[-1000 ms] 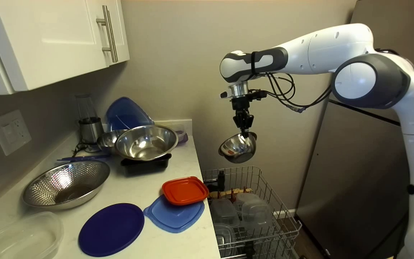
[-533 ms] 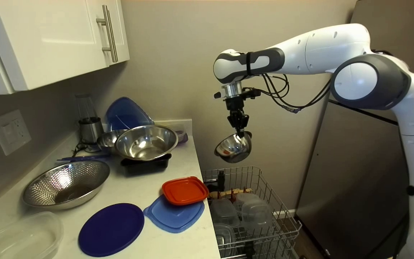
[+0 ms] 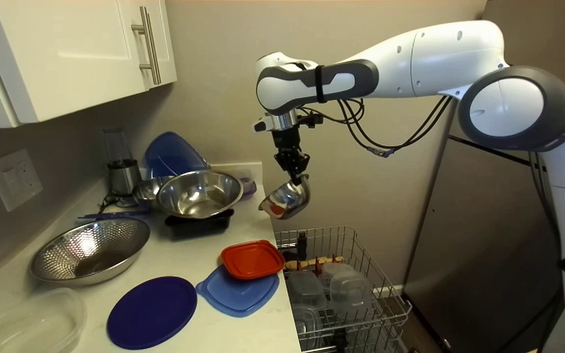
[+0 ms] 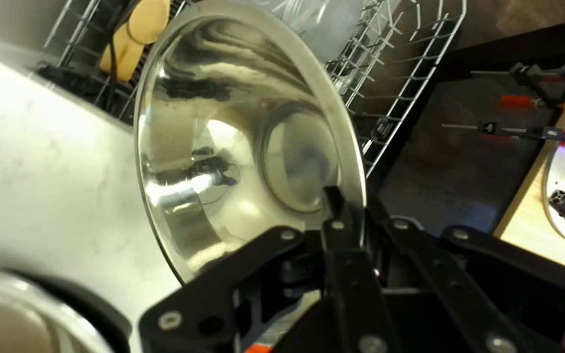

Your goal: Remove a silver bowl from the rack of the dishwasher and put it in the silver basin on the counter

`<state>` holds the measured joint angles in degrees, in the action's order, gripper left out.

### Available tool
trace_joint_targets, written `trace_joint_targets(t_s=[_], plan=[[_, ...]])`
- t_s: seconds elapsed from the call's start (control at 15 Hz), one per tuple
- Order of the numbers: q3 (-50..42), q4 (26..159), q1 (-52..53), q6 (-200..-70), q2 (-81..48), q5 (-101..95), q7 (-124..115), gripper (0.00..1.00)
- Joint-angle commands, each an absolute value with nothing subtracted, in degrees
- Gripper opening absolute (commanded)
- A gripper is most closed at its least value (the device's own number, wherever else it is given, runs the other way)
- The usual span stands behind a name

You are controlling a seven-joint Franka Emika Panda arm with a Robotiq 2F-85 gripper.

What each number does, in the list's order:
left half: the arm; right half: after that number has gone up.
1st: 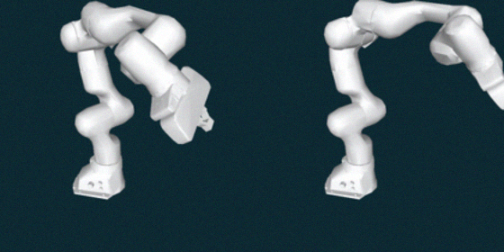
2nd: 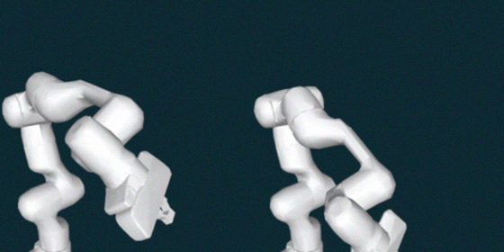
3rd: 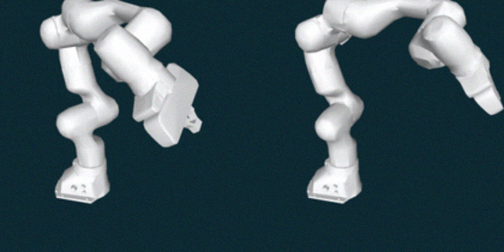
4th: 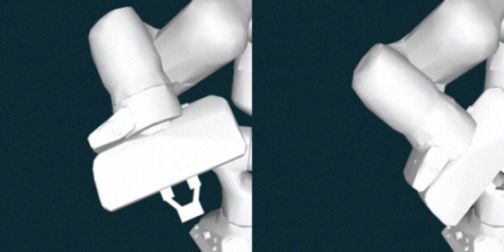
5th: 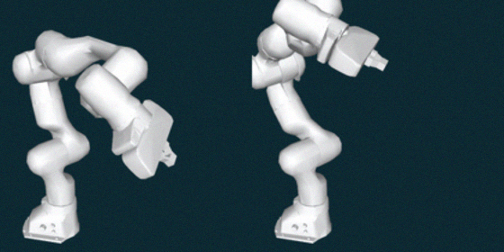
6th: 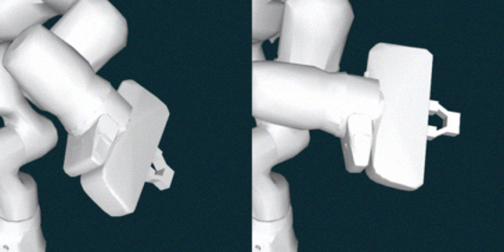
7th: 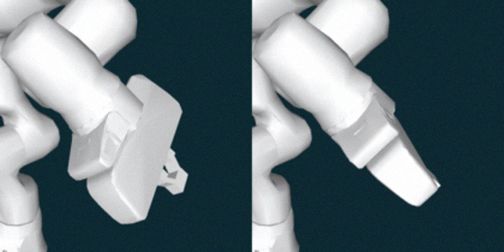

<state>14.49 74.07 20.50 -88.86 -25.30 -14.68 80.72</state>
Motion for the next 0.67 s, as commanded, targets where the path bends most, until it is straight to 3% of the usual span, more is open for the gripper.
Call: trace_joint_targets(t_s=[0.0, 0.6], plan=[[17.1, 75.4, 22.6, -95.1, -22.5, -15.3, 83.9, 0.04], [24.5, 71.3, 22.6, -97.2, -25.3, -5.4, 99.3, 0.04]])
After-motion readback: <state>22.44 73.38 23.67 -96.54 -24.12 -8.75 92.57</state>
